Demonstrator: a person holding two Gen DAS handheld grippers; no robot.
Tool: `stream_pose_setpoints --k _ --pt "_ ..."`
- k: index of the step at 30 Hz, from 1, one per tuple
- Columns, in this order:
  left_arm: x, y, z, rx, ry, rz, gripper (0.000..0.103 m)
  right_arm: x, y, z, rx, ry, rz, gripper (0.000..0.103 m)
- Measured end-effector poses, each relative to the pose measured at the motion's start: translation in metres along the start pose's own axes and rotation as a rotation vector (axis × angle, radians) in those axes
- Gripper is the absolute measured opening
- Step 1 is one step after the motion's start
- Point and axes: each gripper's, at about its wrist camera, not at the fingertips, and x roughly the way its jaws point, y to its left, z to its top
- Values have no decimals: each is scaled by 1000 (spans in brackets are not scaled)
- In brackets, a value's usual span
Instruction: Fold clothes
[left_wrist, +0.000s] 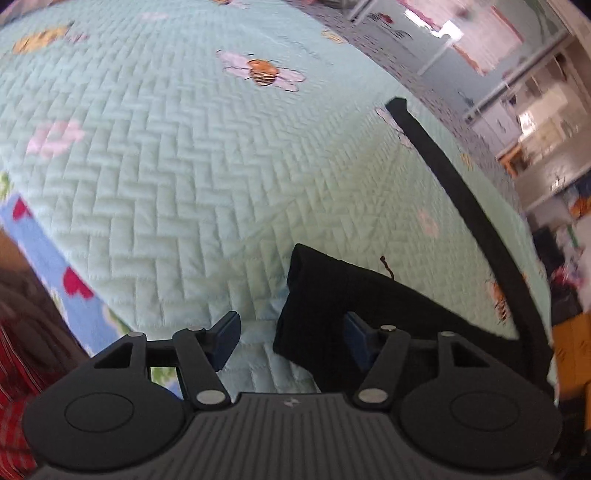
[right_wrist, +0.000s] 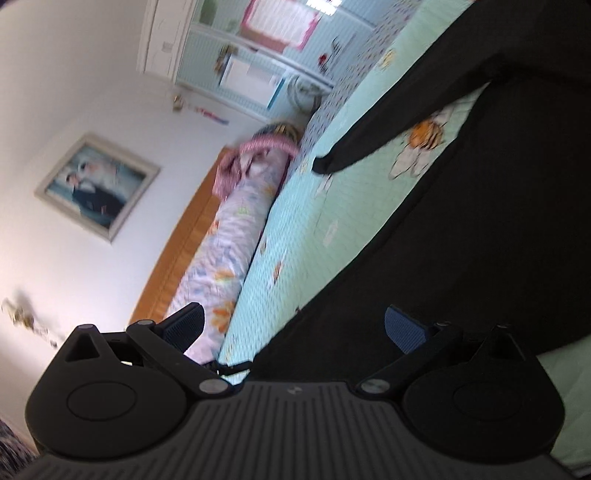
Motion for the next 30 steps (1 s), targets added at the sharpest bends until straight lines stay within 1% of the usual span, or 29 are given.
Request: stream_pose_setpoints --k 1,3,5,7,10,11,13,14,16,17,18,19,20,22,24,25,28,30 --pt "-2 5 -2 -26 -6 -14 64 2 0 -2 -2 12 1 103" --pt "-1 13 -4 -92 19 -48 65 4 -1 -4 8 25 3 103" --pt "-1 19 -8 -172 37 -97 67 5 -3 -5 22 28 -1 103" --pt "1 22 -11 -233 36 -127 68 5 -4 -5 38 26 1 103" --pt "7 18 -16 -270 30 -165 69 5 -5 -4 59 20 7 103" --pt "10 15 -17 -270 19 -167 69 6 -6 -4 64 20 6 103" --pt "16 11 -21 -296 -28 -180 66 7 -7 -5 75 25 1 103" --pt "21 7 -20 -288 -28 -172 61 8 -8 -6 78 28 -3 103" --pt "30 0 -19 -266 -21 -152 8 10 -8 -8 80 37 -11 103" --pt "31 -1 -20 -265 -16 -133 9 12 -8 -8 79 42 -20 103" --pt "26 0 -19 -268 -31 -125 10 12 -7 -9 76 47 -30 103" --pt "19 3 -18 -271 -48 -119 8 13 -7 -8 70 51 -44 103" --pt "9 6 -16 -258 -76 -93 6 12 -7 -8 64 51 -54 103" --pt "-9 16 -9 -239 -116 -32 5 9 -8 -8 57 47 -67 103" --pt "-15 28 -3 -248 -126 -4 4 8 -12 -9 70 40 -76 103" --pt "-17 31 -1 -249 -131 10 0 10 -14 -9 78 40 -80 103" --pt "-23 42 7 -254 -148 54 0 16 -18 -12 83 58 -97 103" --pt "-26 35 12 -214 -163 65 0 20 -15 -13 65 76 -110 103"
